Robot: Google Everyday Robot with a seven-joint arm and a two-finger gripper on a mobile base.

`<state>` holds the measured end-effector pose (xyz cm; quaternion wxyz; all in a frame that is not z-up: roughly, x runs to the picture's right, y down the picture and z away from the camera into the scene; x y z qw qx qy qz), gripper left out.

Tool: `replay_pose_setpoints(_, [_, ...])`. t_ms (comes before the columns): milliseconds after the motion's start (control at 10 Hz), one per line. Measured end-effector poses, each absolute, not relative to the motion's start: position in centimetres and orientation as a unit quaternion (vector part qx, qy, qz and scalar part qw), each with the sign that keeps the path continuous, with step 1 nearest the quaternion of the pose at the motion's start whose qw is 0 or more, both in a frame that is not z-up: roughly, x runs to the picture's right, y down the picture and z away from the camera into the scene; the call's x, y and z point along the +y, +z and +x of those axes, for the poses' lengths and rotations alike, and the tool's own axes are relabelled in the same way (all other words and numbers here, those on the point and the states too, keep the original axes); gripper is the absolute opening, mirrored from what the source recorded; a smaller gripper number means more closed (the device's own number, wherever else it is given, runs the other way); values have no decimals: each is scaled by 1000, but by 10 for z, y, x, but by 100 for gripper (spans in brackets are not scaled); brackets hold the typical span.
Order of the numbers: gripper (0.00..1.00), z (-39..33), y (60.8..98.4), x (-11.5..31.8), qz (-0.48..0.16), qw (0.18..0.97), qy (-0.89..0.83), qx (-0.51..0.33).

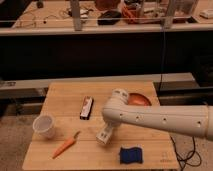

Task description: Place the bottle in the ceramic bowl

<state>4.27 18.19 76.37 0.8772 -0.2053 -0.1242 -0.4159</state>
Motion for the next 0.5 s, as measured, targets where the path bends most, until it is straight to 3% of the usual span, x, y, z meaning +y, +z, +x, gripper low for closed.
replay_pose_setpoints(500, [0, 55, 762, 164, -197, 890, -390, -129])
